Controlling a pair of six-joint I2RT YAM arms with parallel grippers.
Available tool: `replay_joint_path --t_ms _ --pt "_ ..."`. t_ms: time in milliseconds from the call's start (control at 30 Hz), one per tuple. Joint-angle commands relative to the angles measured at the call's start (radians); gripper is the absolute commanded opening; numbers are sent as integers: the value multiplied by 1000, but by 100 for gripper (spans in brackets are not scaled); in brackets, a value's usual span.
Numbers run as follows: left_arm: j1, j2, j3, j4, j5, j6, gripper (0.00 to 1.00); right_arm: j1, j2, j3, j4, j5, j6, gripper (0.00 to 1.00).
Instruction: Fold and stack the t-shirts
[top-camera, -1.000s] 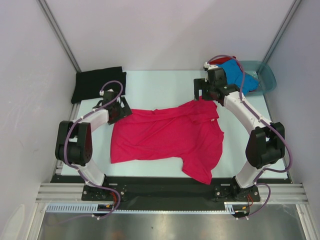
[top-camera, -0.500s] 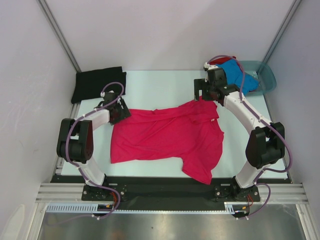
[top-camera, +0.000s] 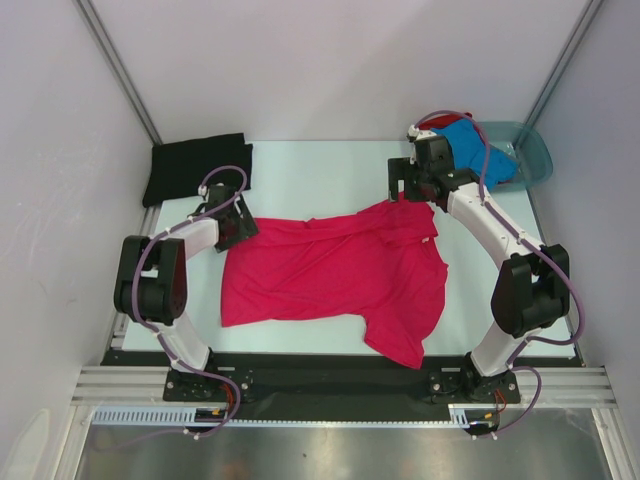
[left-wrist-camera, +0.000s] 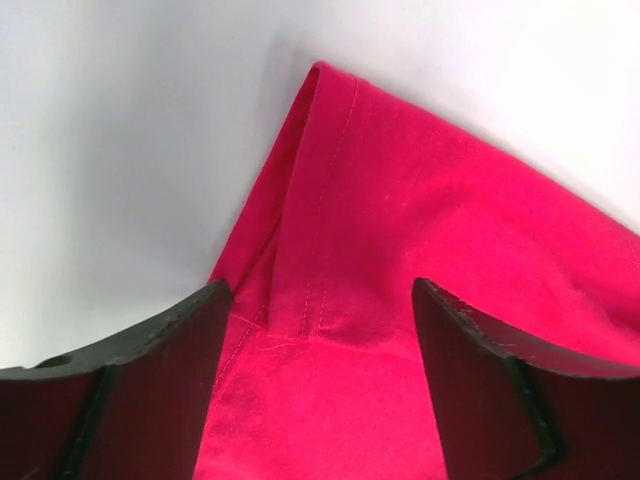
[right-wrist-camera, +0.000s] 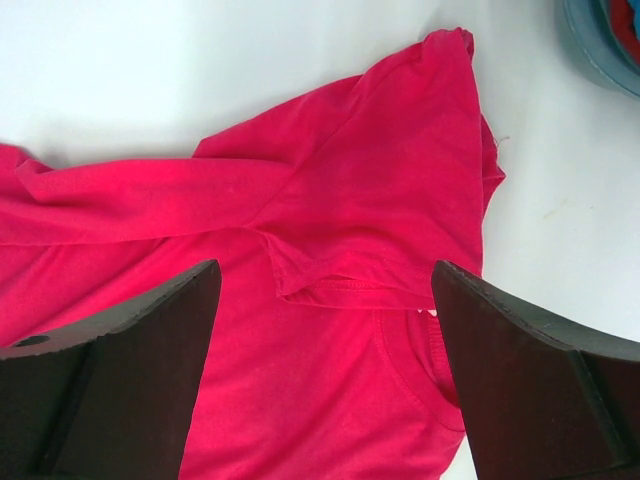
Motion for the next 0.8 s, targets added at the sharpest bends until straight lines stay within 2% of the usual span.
replay_joint_path --t_ms 0,67,167,267,300,367,567,767 --pt "9 27 13 19 14 10 78 0 -12 7 -1 19 -11 92" --pt "9 32 13 24 29 12 74 -1 -12 5 -1 22 -14 93" --pt "9 29 8 31 40 15 61 -1 -10 7 -4 22 -11 92" --pt "9 20 4 31 43 16 43 0 -9 7 -6 24 -11 93" --pt "9 14 4 31 41 15 41 -1 -10 7 -4 22 -11 92" --pt "9 8 2 25 34 16 42 0 -10 7 -4 19 -11 92" --pt "9 -31 5 -1 11 15 62 -1 -10 7 -4 16 -13 93" --pt "9 -55 10 -4 3 18 64 -1 -6 8 -6 15 -13 93"
